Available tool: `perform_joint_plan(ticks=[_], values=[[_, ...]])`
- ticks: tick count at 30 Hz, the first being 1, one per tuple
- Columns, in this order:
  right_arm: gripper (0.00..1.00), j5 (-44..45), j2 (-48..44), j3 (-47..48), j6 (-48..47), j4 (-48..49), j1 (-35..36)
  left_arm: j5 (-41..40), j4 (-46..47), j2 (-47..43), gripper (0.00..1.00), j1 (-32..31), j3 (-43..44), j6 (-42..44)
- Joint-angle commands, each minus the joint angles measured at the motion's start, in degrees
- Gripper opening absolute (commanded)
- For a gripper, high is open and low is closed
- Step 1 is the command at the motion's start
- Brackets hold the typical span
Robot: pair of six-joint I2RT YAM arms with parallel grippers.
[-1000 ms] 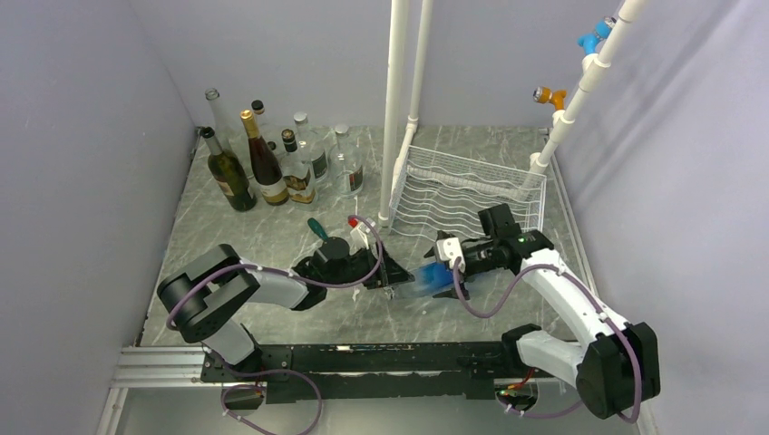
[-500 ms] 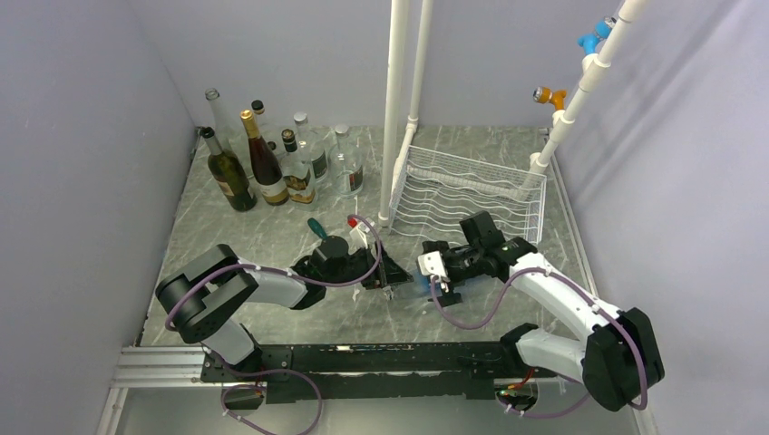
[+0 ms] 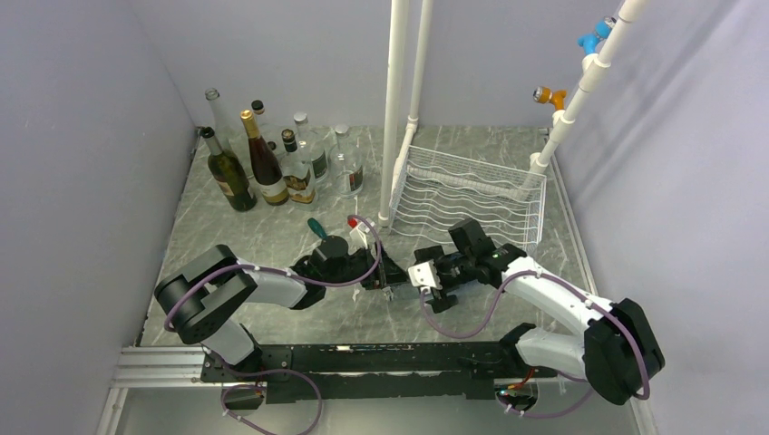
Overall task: Take the wine bottle off the wine rack
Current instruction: Pick up the wine bottle from the wine rack.
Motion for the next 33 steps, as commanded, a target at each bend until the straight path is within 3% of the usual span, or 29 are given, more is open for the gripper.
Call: perform_joint_plan(ticks=[1,7,11,15,19,21,26,33], values=[[0.96,1.93,-0.01,-0.88,-0.51,4.17,1.12,1.46,2.37,-1.8,0.0,0.23,0.77,-1.47],[0.86,2.88,0.45,-0.55,-0.31,4.85,2.54,0.96,2.4,-2.21,0.0,0.23,0.34,-1.6],[0.71,3.01,0.81,0.48,-0.35,4.18,3.25,0.67,2.45,-2.57,0.0,0.29,0.07,-1.66],[0.5,2.48,1.08,1.4,-0.71,2.84,3.46,0.67,1.98,-2.84,0.06,0.21,0.13,-1.59],[0.21,1.65,1.16,2.31,-0.49,1.73,3.47,0.83,1.94,-3.44,0.17,0.33,-0.13,-1.35],[0.12,1.1,1.18,2.76,-0.09,1.21,3.46,0.92,2.19,-3.88,0.23,0.39,-0.44,-1.34],[0.0,-0.79,1.06,3.82,0.88,-0.08,3.35,0.46,4.72,-6.26,0.45,0.76,-2.53,-0.67],[0.0,-4.94,0.78,5.58,2.71,-1.85,2.73,-2.1,2.41,-13.02,0.66,1.01,-4.82,3.06]])
